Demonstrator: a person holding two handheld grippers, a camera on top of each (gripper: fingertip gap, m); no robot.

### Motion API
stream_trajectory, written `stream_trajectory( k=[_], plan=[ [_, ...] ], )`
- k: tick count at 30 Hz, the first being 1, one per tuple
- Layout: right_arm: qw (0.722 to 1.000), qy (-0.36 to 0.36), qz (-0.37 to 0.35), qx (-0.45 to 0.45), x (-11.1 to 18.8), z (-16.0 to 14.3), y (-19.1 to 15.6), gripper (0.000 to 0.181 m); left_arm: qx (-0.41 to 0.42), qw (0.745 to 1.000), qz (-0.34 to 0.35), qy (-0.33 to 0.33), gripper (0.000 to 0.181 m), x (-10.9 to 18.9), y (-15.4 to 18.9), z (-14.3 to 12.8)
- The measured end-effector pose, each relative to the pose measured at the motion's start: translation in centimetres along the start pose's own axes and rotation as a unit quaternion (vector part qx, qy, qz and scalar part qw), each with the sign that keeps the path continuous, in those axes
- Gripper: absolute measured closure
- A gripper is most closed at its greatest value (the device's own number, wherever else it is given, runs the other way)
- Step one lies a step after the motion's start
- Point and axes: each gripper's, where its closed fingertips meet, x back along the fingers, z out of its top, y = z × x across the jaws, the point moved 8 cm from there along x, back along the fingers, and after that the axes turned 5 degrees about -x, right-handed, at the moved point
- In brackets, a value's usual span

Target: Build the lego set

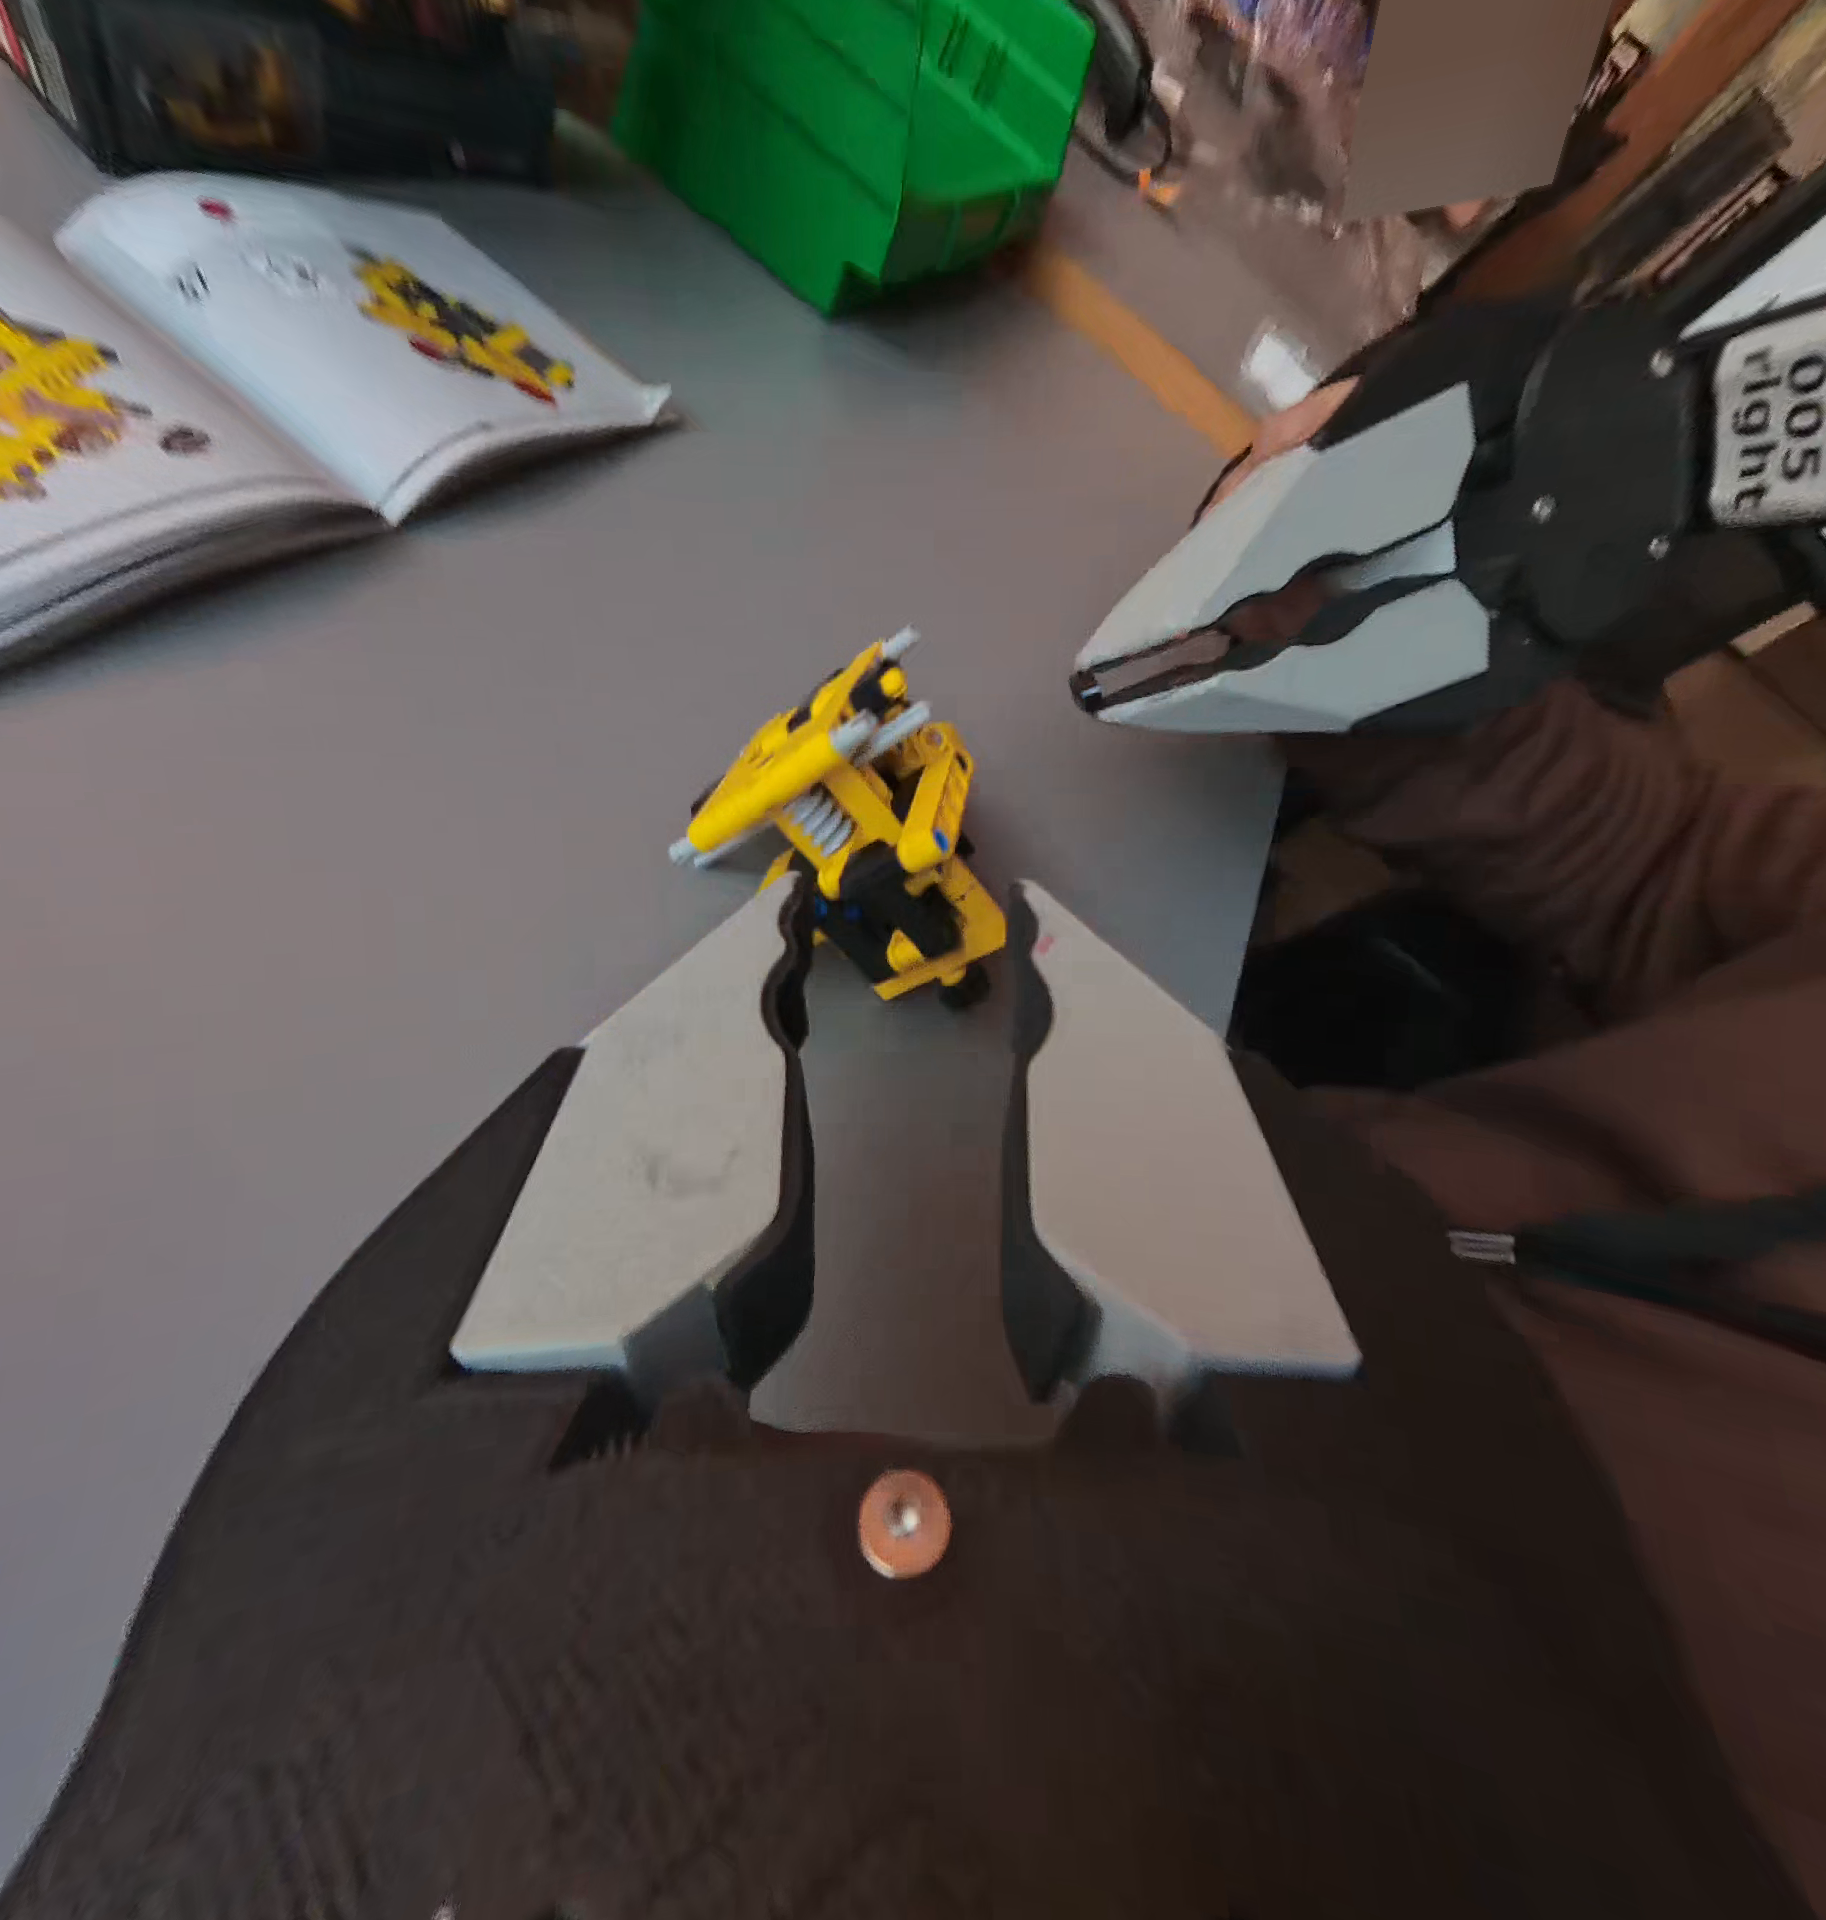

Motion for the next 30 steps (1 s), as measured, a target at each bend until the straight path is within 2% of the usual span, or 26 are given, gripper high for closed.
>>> stream_trajectory(
  k=[2,8,13,21,26,30],
  plan=[
    [1.000,-0.004,0.016,-0.005,-0.8,-0.3,0.0,0.178,-0.017,1.000,-0.002,-0.023,0.147,-0.4,-0.5,-0.6],
    [0.999,-0.023,0.041,-0.001,-2.1,-0.7,0.0,0.179,-0.129,0.991,0.005,0.018,0.147,-0.2,-0.5,0.6],
    [0.999,-0.028,0.041,0.018,-2.5,-0.7,-0.3,0.178,-0.191,0.982,-0.002,-0.001,0.153,-0.7,-0.7,0.6],
    [1.000,0.001,0.011,-0.022,-0.8,-0.9,1.2,0.179,-0.188,0.981,-0.033,-0.010,0.167,-1.3,-1.1,0.7],
    [0.998,0.019,0.012,-0.054,0.2,-1.4,1.8,0.179,-0.188,0.981,-0.048,-0.024,0.157,-1.6,-1.0,0.6],
    [0.999,0.012,0.018,-0.050,0.0,-1.6,1.3,0.179,-0.205,0.977,-0.050,-0.026,0.166,-1.8,-0.9,0.7]
  ],
)
